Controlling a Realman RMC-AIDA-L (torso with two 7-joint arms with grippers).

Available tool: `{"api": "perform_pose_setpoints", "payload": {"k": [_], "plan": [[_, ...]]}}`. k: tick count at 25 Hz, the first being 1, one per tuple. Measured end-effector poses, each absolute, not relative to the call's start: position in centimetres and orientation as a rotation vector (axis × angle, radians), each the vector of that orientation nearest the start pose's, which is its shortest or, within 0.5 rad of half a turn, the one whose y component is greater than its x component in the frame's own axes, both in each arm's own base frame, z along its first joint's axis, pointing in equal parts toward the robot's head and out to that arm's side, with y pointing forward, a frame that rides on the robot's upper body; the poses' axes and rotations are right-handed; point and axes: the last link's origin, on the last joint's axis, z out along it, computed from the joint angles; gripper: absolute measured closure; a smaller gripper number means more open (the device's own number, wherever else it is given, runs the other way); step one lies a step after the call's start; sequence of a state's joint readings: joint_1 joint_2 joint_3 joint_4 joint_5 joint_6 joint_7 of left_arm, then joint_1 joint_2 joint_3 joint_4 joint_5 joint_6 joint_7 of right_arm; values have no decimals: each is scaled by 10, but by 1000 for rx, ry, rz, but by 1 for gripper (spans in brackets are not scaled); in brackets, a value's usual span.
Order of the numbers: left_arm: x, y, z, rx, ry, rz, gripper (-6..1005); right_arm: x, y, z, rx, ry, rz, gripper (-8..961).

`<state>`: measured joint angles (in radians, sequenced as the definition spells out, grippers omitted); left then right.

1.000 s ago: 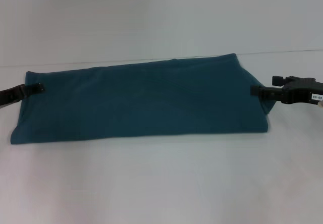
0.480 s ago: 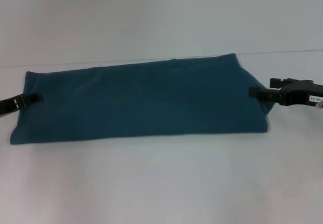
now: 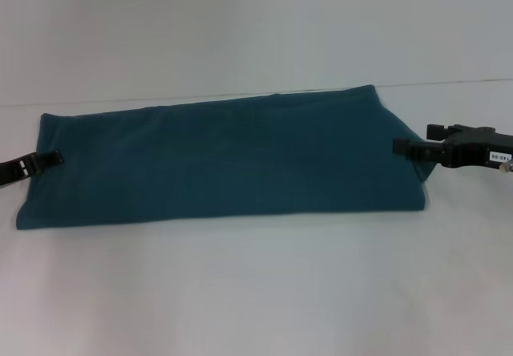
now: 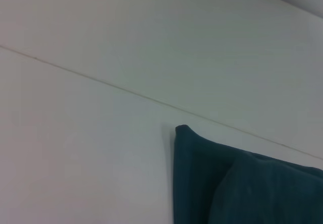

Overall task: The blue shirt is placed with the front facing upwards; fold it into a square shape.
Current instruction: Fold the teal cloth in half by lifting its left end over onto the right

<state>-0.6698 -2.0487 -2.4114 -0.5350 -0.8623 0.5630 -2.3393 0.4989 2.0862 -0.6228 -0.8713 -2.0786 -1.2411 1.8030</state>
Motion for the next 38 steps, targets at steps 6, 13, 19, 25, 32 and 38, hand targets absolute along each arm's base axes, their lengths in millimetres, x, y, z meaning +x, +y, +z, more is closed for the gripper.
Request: {"api": "perform_pose_setpoints", "payload": {"k": [6, 13, 19, 25, 32, 38], "plan": [[-334, 431, 25, -1635, -1458, -358, 115, 294, 374, 56, -2243, 1021, 538, 26], [-332, 434, 24, -1627, -1450, -358, 114, 294, 374, 55, -2243, 1025, 538, 26], [-333, 434, 18, -1614, -1458, -346, 114, 294, 374, 53, -2245, 1031, 540, 26], [-334, 434, 19, -1609, -1457, -345, 114, 294, 374, 53, -2245, 1030, 541, 26], [-336, 434, 19, -1591, -1453, -340, 114, 294, 375, 53, -2244, 1030, 540, 26], [-336, 435, 17, -1589, -1456, -333, 114, 293, 375, 54, -2245, 1027, 541, 26]]}}
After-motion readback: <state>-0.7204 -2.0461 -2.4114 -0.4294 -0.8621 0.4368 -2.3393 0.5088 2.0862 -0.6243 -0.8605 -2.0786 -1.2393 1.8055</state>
